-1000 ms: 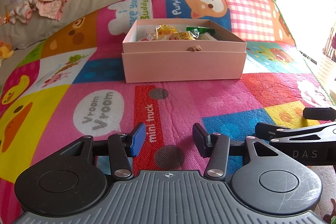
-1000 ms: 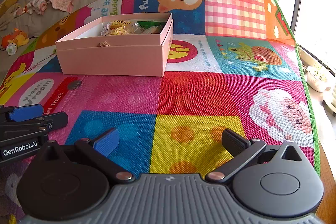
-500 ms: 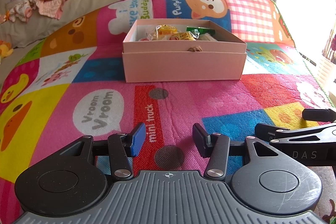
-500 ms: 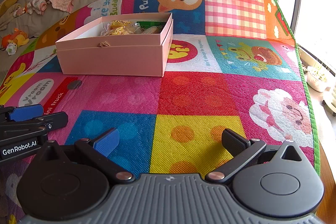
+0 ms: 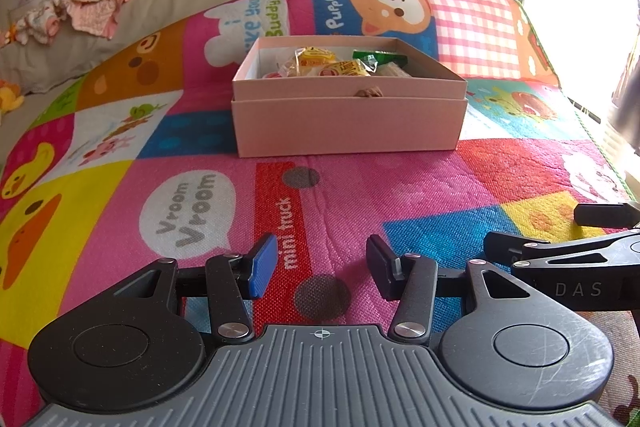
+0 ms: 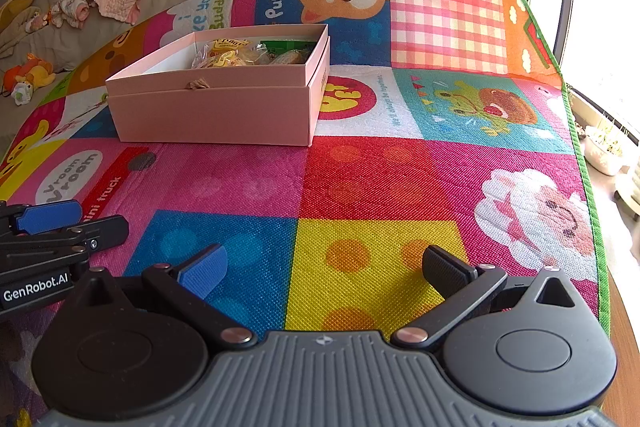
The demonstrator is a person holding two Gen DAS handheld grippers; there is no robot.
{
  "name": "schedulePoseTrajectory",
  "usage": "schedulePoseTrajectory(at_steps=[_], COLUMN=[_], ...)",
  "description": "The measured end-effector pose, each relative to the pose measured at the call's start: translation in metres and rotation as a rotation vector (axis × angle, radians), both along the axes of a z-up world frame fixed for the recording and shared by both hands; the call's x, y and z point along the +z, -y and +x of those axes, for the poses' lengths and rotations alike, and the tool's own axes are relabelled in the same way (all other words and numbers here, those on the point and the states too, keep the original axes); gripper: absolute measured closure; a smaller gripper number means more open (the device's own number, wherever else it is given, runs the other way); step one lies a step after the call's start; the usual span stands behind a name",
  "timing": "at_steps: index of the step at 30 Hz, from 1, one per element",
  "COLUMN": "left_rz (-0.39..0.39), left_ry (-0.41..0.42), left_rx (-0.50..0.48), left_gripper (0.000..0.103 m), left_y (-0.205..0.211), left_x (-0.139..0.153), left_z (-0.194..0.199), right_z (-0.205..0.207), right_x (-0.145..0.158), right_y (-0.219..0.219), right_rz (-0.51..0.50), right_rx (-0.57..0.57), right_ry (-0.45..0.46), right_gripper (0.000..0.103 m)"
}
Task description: Organize objects
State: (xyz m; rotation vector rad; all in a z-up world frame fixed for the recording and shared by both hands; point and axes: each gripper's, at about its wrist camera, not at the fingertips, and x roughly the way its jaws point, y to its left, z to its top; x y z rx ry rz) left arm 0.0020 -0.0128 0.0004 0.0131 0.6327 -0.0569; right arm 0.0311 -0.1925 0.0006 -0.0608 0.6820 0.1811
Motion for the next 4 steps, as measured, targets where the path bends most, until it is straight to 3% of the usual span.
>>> schedulePoseTrajectory(at_steps=[4], left_rz=[0.003], left_ry=[-0.001], left_rx=[0.001], left_gripper=[0.049], left_y=[0.0002], left_x=[-0.0001], left_z=[0.0002], right_z=[0.0001], right_x=[0.0000], right_y=[-0.0006], right_rz=[-0.002], right_rx=[0.000], right_ry=[0.000], right_gripper=[0.000])
